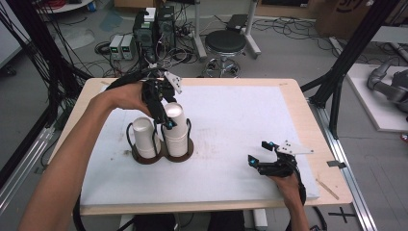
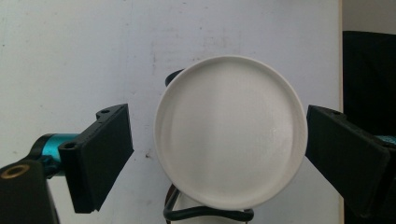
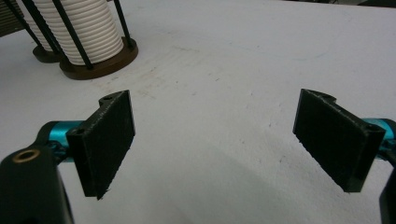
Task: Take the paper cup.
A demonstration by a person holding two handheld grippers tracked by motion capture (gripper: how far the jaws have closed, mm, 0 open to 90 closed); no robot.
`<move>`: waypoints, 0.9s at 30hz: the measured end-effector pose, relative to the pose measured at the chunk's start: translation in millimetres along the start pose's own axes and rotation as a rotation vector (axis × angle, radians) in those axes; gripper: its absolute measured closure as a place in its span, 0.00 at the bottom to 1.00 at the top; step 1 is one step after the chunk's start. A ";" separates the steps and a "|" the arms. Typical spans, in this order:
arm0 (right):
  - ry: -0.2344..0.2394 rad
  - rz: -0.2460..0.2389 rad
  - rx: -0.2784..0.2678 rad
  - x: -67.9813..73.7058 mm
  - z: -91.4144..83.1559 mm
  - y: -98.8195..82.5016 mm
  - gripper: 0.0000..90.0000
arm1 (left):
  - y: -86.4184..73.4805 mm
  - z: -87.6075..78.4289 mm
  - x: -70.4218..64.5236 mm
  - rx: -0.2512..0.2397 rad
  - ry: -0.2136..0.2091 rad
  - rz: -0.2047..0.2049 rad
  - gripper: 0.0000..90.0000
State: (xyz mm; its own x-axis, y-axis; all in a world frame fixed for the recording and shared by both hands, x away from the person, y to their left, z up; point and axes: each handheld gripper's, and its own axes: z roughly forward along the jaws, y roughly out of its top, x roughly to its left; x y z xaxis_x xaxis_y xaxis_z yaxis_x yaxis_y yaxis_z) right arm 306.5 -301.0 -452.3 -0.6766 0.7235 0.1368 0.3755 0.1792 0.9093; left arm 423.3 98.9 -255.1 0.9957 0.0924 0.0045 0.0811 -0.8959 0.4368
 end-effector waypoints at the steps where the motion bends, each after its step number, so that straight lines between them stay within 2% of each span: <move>1: 0.000 0.000 0.000 0.0 0.0 0.0 0.15 | 0.4 0.6 0.7 0.000 -0.002 0.002 0.10; 4: 0.001 0.000 0.000 -0.3 -0.1 -0.1 0.15 | 0.5 1.1 1.1 0.003 -0.005 -0.009 0.11; 9: 0.002 0.002 0.002 -0.3 -0.1 0.0 0.15 | 0.2 0.9 1.1 0.010 -0.008 -0.001 0.13; 14: 0.001 0.001 0.000 0.0 -0.1 0.0 0.15 | 0.1 0.1 1.8 0.002 -0.022 0.009 0.28; 17: 0.000 0.001 0.002 -0.1 -0.1 0.0 0.15 | -0.4 -0.1 1.6 0.000 -0.030 0.010 0.33; 27: 0.000 0.002 0.004 0.0 0.0 0.1 0.15 | -1.0 -0.9 2.3 -0.008 -0.031 0.011 0.35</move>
State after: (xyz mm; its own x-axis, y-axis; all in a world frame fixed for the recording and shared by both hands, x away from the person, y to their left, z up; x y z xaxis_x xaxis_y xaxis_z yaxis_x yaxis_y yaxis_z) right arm 306.6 -301.1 -452.2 -0.6757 0.7240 0.1387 0.3792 0.1801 0.9076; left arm 425.4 100.5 -254.7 0.9974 0.0691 -0.0186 0.0702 -0.8933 0.4440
